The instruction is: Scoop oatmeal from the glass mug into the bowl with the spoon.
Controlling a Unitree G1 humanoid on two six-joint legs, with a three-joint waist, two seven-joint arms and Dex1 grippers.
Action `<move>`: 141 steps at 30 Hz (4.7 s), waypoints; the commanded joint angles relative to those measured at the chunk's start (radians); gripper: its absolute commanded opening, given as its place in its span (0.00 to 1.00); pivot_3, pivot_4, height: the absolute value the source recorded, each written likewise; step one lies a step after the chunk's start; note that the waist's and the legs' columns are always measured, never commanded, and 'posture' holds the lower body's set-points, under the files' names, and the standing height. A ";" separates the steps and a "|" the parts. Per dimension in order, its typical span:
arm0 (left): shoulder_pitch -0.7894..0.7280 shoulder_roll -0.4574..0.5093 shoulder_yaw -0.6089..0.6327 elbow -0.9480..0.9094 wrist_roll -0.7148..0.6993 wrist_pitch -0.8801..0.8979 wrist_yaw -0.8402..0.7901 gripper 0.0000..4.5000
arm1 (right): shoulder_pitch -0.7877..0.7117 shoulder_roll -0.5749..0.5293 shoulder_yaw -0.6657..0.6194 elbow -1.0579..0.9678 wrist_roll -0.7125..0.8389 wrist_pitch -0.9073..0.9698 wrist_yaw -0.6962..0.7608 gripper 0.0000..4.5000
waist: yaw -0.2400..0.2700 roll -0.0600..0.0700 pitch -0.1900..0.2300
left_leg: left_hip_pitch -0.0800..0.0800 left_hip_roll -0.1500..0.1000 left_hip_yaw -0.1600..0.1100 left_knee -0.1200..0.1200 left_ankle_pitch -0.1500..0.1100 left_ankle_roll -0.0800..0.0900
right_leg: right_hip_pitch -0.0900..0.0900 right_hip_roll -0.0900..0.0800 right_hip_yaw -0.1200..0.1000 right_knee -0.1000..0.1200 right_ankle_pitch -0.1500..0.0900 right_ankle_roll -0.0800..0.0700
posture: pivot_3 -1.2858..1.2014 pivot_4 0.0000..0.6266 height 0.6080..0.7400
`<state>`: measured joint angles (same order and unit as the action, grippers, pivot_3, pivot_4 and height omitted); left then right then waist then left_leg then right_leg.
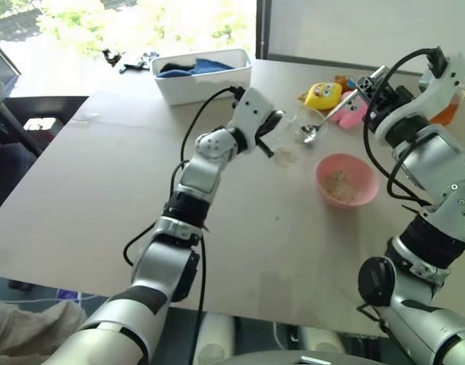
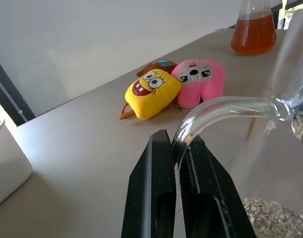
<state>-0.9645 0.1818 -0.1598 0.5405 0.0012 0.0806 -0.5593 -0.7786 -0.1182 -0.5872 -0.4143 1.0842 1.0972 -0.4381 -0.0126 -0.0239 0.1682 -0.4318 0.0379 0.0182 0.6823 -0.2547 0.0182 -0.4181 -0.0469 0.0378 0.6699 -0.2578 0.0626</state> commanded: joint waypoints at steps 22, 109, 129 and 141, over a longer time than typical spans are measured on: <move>-0.177 -0.058 -0.062 0.242 0.122 -0.159 -0.039 0.00 | 0.248 -0.220 -0.064 -0.018 0.502 -0.360 -0.229 0.00 | 0.000 0.001 0.001 | -0.001 0.000 0.001 -0.002 0.000 0.000 | 0.000 0.000 0.001 -0.003 0.000 0.000 | 0.52 0.24 1.00; 0.522 0.163 0.327 -0.115 -0.263 -0.276 -0.231 0.00 | 1.316 -0.496 0.318 -0.396 -0.620 -0.974 1.121 1.00 | 0.013 0.005 -0.003 | 0.023 0.001 -0.001 0.002 0.000 0.000 | 0.025 0.002 0.003 -0.006 0.001 0.002 | 0.52 0.24 1.00; 0.782 0.306 0.397 -0.399 -0.371 -0.050 -0.218 0.98 | 1.456 -0.445 0.147 -0.227 -0.641 -1.062 1.164 1.00 | 0.003 0.008 -0.008 | 0.023 0.002 0.000 0.000 0.000 0.000 | 0.024 0.002 0.004 -0.006 0.000 0.001 | 0.52 0.24 1.00; 1.072 0.508 0.556 -0.723 -0.557 0.325 -0.252 0.98 | 1.444 -0.454 -0.079 -0.010 -0.639 -0.996 1.111 1.00 | 0.003 0.009 -0.008 | 0.027 0.006 0.001 -0.004 -0.001 0.000 | 0.024 0.000 0.007 -0.007 -0.002 -0.003 | 0.52 0.24 1.00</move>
<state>0.1024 0.6696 0.3523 -0.1455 -0.5231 0.3887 -0.7957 0.6728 -0.5521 -0.6122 -0.4172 0.4337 0.0984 0.6680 -0.0097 -0.0151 0.1605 -0.4027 0.0434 0.0207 0.6762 -0.2553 0.0181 -0.3937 -0.0472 0.0468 0.6627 -0.2602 0.0597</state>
